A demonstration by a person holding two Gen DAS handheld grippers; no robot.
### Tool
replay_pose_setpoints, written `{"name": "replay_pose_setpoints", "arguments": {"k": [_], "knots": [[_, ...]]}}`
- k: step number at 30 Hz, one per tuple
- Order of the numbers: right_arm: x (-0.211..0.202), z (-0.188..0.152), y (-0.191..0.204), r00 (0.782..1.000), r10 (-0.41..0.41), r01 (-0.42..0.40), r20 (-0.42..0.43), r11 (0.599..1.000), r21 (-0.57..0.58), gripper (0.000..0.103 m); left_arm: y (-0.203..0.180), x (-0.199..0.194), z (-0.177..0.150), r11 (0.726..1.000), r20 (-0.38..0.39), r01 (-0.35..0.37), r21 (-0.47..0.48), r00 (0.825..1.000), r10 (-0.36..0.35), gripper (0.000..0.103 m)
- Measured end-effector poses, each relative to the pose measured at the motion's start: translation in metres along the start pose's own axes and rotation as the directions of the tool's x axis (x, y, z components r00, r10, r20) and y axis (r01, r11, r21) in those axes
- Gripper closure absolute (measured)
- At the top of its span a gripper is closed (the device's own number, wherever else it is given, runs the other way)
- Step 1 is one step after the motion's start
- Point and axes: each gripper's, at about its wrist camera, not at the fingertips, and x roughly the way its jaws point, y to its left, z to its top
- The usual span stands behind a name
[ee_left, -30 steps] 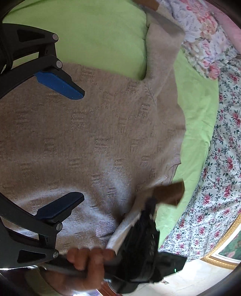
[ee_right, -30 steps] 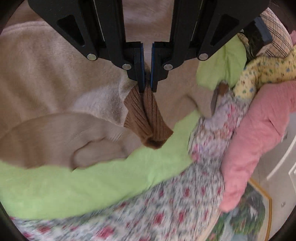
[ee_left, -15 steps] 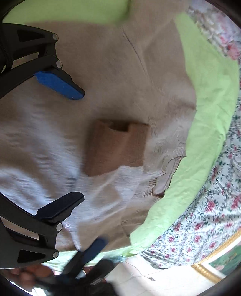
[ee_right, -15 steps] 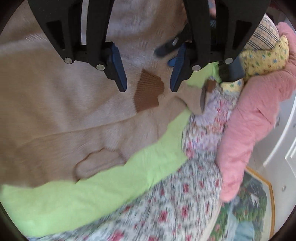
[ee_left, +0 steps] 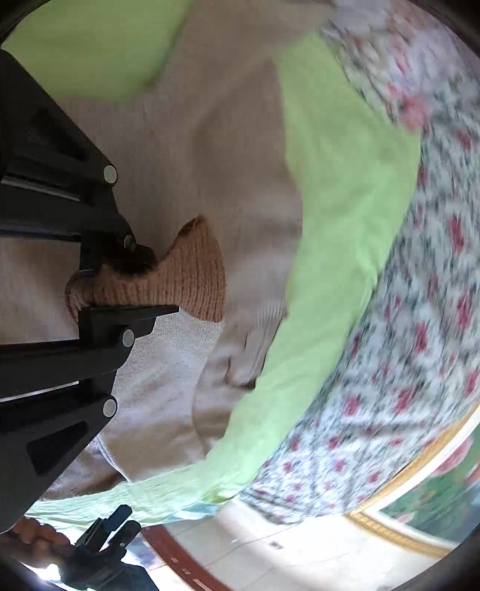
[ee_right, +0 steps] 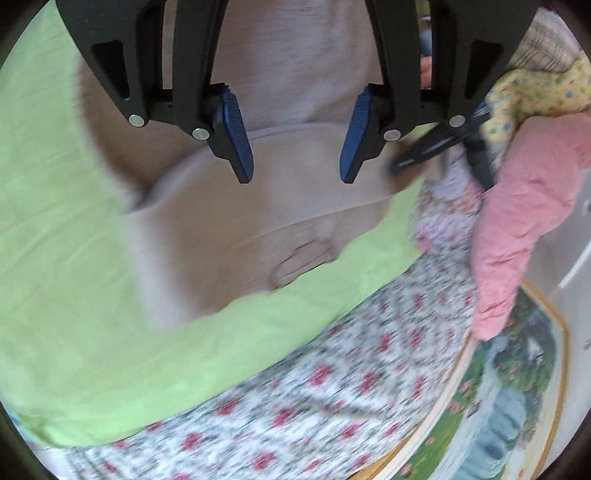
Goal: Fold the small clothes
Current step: 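Carry the cuff across the sweater body with the right gripper and release, then grasp the other sleeve's brown cuff with the left gripper and lift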
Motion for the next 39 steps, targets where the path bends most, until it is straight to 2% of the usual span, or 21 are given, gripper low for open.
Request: {"name": "replay_pose_setpoints", "arguments": {"k": [2,5,11,13,14,15,17,20,22,25,28,30,32,35,39], "knots": [[0.003,0.008,-0.018,0.998,-0.057,0.057,0.009,0.998,0.030,0.053,0.010,0.000,-0.003,1.000,-0.026,0.008,-0.013,1.000,-0.009,0.094],[0.018,0.022,-0.038,0.990,-0.143,0.143,-0.012,0.989,0.043,0.053,0.008,0.000,-0.009,1.000,-0.033,-0.011,0.018,0.999,0.012,0.094],[0.057,0.051,-0.053,0.957,-0.282,0.281,-0.067,0.960,-0.019,0.053,0.002,0.001,-0.003,0.998,-0.008,-0.024,0.050,1.000,0.025,0.094],[0.071,0.055,-0.056,0.946,-0.303,0.300,-0.111,0.953,-0.044,0.053,-0.001,-0.003,0.003,0.998,0.012,-0.024,0.065,1.000,0.024,0.094],[0.081,0.057,-0.057,0.943,-0.306,0.298,-0.133,0.952,-0.072,0.055,-0.001,-0.005,0.007,0.997,0.024,-0.019,0.071,1.000,0.017,0.094],[0.086,0.057,-0.055,0.943,-0.304,0.292,-0.138,0.951,-0.102,0.090,0.000,-0.005,0.009,0.997,0.033,-0.018,0.072,0.999,0.016,0.094],[0.087,0.056,-0.054,0.938,-0.331,0.316,-0.105,0.938,-0.140,0.093,0.005,-0.004,0.011,0.998,0.038,-0.026,0.064,0.999,0.023,0.091],[0.084,0.053,-0.060,0.942,-0.322,0.312,-0.098,0.944,-0.106,0.093,0.021,0.004,0.002,0.997,-0.001,-0.070,0.043,0.998,0.070,0.084],[0.081,0.052,-0.062,0.942,-0.321,0.313,-0.097,0.945,-0.091,0.090,0.033,0.003,-0.004,0.998,-0.019,-0.069,0.013,0.997,0.069,0.084],[0.072,0.050,-0.062,0.949,-0.303,0.299,-0.091,0.953,-0.048,0.084,0.044,-0.009,-0.013,0.997,-0.013,-0.078,0.002,0.997,0.078,0.084],[0.047,0.045,-0.050,0.960,-0.278,0.277,-0.036,0.960,-0.031,0.079,0.052,-0.027,-0.019,0.996,-0.002,-0.091,-0.012,0.996,0.091,0.081],[0.035,0.038,-0.037,0.969,-0.248,0.248,-0.012,0.968,-0.037,0.068,0.060,-0.038,-0.023,0.995,0.000,-0.096,-0.042,0.995,0.096,0.071],[0.025,0.029,-0.025,0.977,-0.212,0.211,-0.011,0.976,-0.045,0.061,0.072,-0.052,-0.028,0.990,0.008,-0.109,-0.084,0.994,0.110,0.056],[0.019,0.009,-0.004,0.985,-0.167,0.164,-0.042,0.984,-0.073,0.060,0.091,-0.070,-0.034,0.980,0.016,-0.134,-0.144,0.990,0.137,0.047],[0.017,-0.018,0.014,0.986,-0.131,0.121,-0.103,0.988,-0.101,0.060,0.130,-0.098,-0.037,0.948,0.038,-0.187,-0.256,0.979,0.203,0.043]]}}
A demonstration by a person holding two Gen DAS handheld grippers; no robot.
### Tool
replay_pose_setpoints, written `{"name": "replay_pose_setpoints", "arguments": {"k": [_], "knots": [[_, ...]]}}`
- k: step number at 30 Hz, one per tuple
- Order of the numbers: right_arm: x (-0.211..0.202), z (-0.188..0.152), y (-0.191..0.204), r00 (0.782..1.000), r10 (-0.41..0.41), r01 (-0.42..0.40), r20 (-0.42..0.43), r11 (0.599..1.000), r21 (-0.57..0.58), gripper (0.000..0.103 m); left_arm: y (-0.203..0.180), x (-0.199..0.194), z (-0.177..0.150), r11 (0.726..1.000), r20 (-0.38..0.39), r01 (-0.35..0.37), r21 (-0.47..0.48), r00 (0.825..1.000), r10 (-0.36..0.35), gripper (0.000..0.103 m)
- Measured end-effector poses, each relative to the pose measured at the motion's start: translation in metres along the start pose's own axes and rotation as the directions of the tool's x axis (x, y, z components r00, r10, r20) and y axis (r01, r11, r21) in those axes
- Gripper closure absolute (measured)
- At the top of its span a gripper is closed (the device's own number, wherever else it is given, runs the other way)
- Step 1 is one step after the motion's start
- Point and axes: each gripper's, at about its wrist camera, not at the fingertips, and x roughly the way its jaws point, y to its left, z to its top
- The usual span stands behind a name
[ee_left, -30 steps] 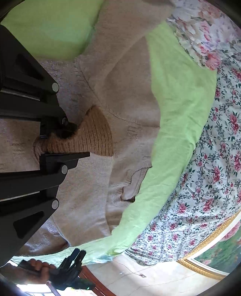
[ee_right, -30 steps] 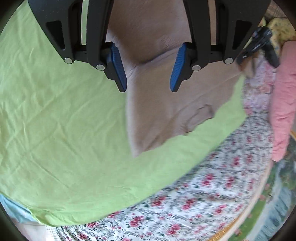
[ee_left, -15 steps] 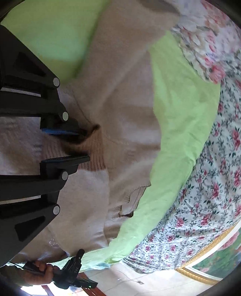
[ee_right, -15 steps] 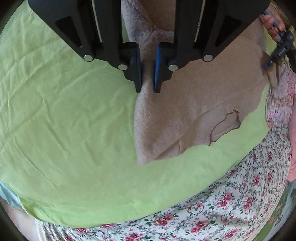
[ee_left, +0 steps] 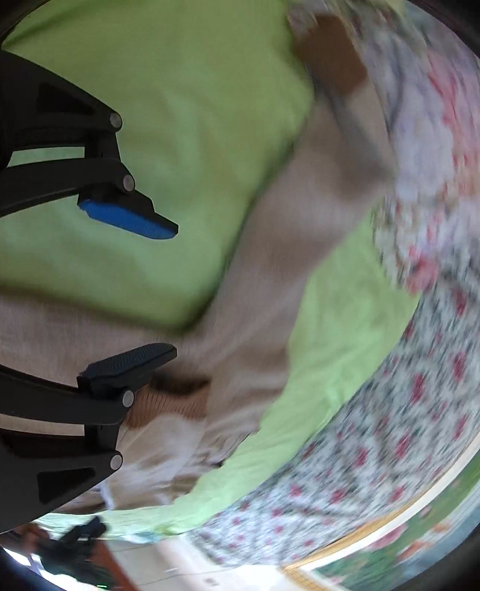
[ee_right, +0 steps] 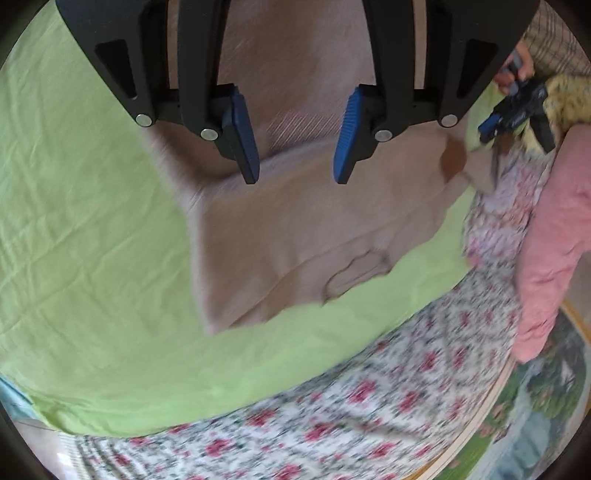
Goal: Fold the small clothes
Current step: 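Grasp the other sleeve's brown cuff with the left gripper and lift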
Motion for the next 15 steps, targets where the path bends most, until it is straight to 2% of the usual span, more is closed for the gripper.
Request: {"name": "replay_pose_setpoints", "arguments": {"k": [3,7,11,15], "knots": [[0.001,-0.017,0.012,0.999,0.021,-0.022,-0.036,1.000,-0.010,0.059,0.036,-0.016,0.012,0.994,0.043,-0.064,-0.091,0.997,0.068,0.031],[0.005,-0.038,0.025,0.996,0.039,-0.041,-0.079,0.999,-0.035,0.059,0.087,-0.035,0.032,0.970,0.080,-0.104,-0.219,0.989,0.124,0.028],[0.010,-0.049,0.037,0.993,0.043,-0.049,-0.106,0.997,-0.056,0.059,0.137,-0.052,0.054,0.933,0.115,-0.062,-0.355,0.987,0.109,0.026],[0.017,-0.055,0.046,0.991,0.051,-0.060,-0.126,0.996,-0.067,0.059,0.168,-0.061,0.073,0.898,0.148,-0.024,-0.439,0.984,0.098,0.025]]}}
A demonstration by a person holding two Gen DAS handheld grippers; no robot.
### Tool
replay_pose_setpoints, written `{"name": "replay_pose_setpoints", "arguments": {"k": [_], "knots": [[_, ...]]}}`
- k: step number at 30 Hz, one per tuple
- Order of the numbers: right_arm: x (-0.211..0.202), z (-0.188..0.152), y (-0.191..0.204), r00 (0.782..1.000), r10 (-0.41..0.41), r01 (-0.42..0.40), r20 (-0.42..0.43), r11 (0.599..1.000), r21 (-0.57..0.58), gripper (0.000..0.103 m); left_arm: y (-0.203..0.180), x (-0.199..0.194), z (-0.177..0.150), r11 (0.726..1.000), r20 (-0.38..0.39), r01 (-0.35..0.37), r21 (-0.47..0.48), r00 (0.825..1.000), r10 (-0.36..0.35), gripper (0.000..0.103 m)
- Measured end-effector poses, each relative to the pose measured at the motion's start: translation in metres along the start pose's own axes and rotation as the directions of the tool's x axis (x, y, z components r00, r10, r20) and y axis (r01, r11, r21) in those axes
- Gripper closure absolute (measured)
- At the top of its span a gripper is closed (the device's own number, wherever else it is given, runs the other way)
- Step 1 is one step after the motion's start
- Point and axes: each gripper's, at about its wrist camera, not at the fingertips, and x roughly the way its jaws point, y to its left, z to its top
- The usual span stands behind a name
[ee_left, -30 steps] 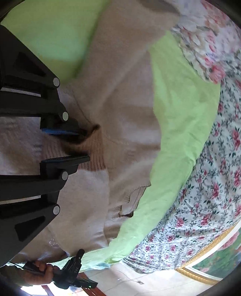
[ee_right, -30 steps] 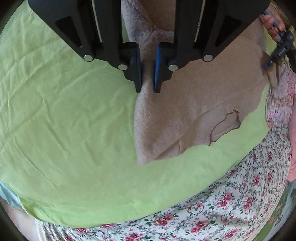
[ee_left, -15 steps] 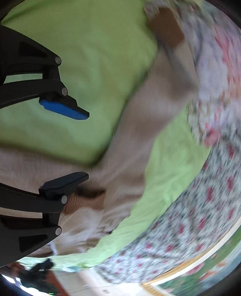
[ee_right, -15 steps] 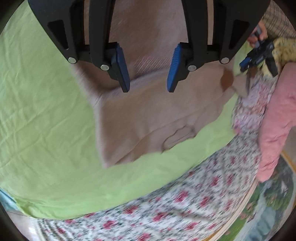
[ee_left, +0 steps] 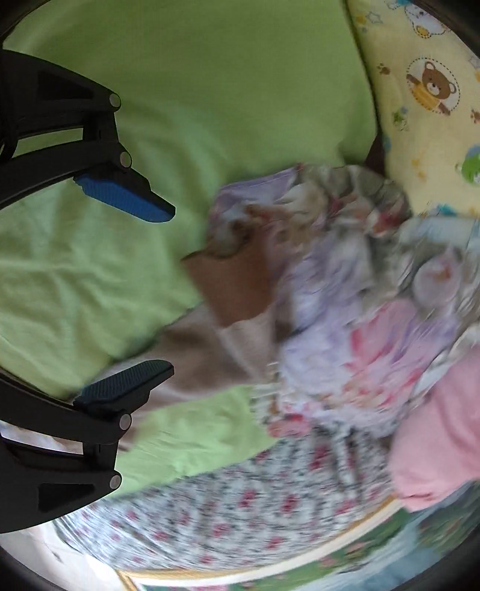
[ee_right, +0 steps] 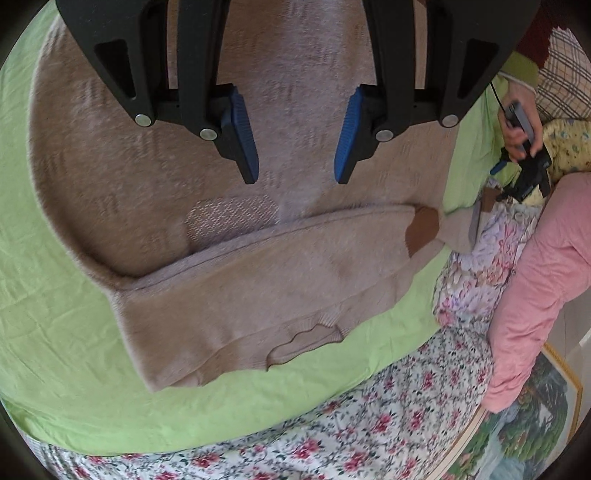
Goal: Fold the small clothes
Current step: 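Grasp the other sleeve's brown cuff with the left gripper and lift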
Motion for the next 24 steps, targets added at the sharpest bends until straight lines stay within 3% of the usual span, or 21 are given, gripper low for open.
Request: {"name": "replay_pose_setpoints", "arguments": {"k": [4,6,7,8,9,13,18,22,24], "knots": [[0.010,-0.003,0.007,1.000,0.006,-0.006,-0.021,1.000,-0.012,0.059,0.006,0.008,0.020,0.999,0.021,-0.008,-0.043,1.000,0.009,0.025],[0.014,-0.004,0.011,1.000,0.009,-0.010,-0.030,1.000,-0.016,0.059,0.003,0.019,0.028,0.999,0.023,-0.027,-0.034,0.999,0.028,0.033],[0.016,-0.004,0.012,0.999,0.010,-0.010,-0.034,1.000,-0.019,0.059,0.001,0.024,0.031,1.000,0.025,-0.027,-0.013,0.999,0.027,0.053],[0.017,-0.004,0.013,0.999,0.011,-0.012,-0.039,1.000,-0.021,0.059,-0.005,0.030,0.032,0.999,0.018,-0.039,0.018,0.999,0.039,0.083],[0.018,-0.005,0.014,0.999,0.009,-0.010,-0.042,1.000,-0.021,0.059,-0.009,0.033,0.031,0.998,0.014,-0.050,0.041,0.999,0.049,0.093],[0.019,-0.006,0.014,0.999,0.001,-0.002,-0.042,1.000,-0.022,0.059,-0.039,0.026,0.015,0.988,0.083,-0.068,0.137,0.995,0.057,0.096],[0.016,-0.009,0.009,0.999,0.002,-0.002,-0.034,1.000,-0.010,0.059,-0.093,-0.005,-0.026,0.967,0.106,0.037,0.251,0.992,-0.065,0.097],[0.009,-0.009,0.003,1.000,0.006,-0.006,-0.020,1.000,0.006,0.059,-0.159,-0.021,-0.078,0.910,0.047,0.156,0.385,0.981,-0.188,0.097],[0.002,-0.009,-0.002,1.000,0.007,-0.006,-0.007,1.000,0.015,0.059,-0.198,-0.025,-0.112,0.862,-0.017,0.235,0.449,0.967,-0.254,0.097]]}}
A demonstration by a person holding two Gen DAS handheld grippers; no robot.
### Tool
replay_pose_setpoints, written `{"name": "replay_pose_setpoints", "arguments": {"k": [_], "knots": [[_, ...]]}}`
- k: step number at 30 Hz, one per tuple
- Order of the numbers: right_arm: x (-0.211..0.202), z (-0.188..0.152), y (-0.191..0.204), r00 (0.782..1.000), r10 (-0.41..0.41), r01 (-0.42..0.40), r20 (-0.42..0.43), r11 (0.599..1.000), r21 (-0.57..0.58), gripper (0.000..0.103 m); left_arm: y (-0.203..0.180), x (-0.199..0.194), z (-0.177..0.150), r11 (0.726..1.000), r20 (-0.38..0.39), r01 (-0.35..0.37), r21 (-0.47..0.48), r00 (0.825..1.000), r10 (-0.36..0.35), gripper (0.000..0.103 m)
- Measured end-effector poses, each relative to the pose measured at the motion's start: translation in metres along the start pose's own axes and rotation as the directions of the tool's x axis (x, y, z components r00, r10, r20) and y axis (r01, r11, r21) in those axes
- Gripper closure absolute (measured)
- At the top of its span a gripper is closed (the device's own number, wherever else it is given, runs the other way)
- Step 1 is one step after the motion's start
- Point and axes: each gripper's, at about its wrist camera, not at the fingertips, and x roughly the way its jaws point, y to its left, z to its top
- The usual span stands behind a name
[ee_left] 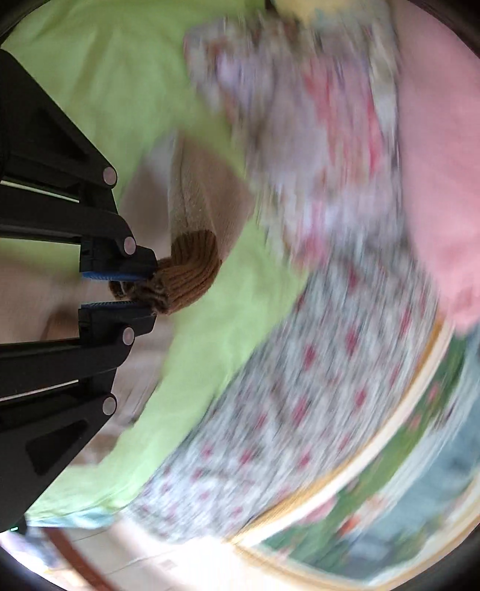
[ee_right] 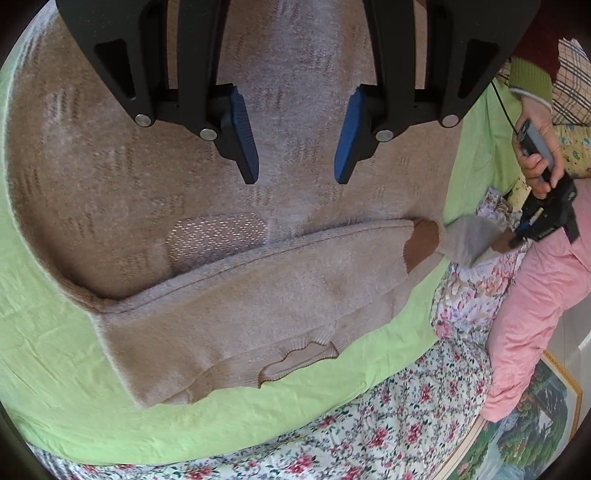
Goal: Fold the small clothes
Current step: 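Grasp the other sleeve's brown cuff with the left gripper and lift, then lay the cuff across the sweater body with the left gripper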
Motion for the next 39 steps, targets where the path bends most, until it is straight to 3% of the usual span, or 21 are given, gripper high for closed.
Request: {"name": "replay_pose_setpoints", "arguments": {"k": [5,10,14,19,22,24,26,29,34,39], "knots": [[-0.020,0.000,-0.017,0.999,-0.011,0.010,0.039,0.999,0.031,0.059,-0.111,0.027,-0.047,0.973,-0.112,0.196,0.125,0.977,-0.183,0.097],[-0.039,0.000,-0.040,0.997,-0.031,0.025,0.077,0.997,0.075,0.059,-0.183,0.055,-0.097,0.942,-0.212,0.291,0.170,0.944,-0.253,0.097],[-0.050,-0.002,-0.059,0.994,-0.050,0.039,0.093,0.993,0.112,0.059,-0.230,0.091,-0.131,0.923,-0.282,0.330,0.196,0.921,-0.269,0.097],[-0.057,-0.005,-0.080,0.992,-0.073,0.055,0.106,0.985,0.165,0.059,-0.254,0.132,-0.168,0.915,-0.363,0.335,0.225,0.900,-0.241,0.096],[-0.060,-0.005,-0.088,0.990,-0.082,0.059,0.112,0.979,0.195,0.059,-0.254,0.153,-0.191,0.913,-0.442,0.326,0.246,0.876,-0.194,0.093],[-0.062,-0.004,-0.091,0.990,-0.075,0.050,0.118,0.978,0.204,0.059,-0.248,0.157,-0.201,0.910,-0.476,0.334,0.247,0.860,-0.186,0.088],[-0.062,-0.001,-0.088,0.990,-0.069,0.043,0.123,0.978,0.203,0.059,-0.236,0.149,-0.209,0.904,-0.507,0.346,0.249,0.843,-0.183,0.072],[-0.057,0.005,-0.081,0.992,-0.046,0.022,0.119,0.981,0.193,0.059,-0.211,0.126,-0.210,0.904,-0.500,0.327,0.274,0.852,-0.157,0.055],[-0.036,0.018,-0.061,0.996,0.005,-0.019,0.091,0.988,0.155,0.049,-0.147,0.085,-0.194,0.933,-0.459,0.225,0.281,0.885,-0.076,0.054],[-0.006,0.034,-0.029,0.997,0.029,-0.034,0.072,0.997,0.065,0.048,-0.063,0.064,-0.152,0.970,-0.357,0.013,0.242,0.931,0.076,0.054]]}}
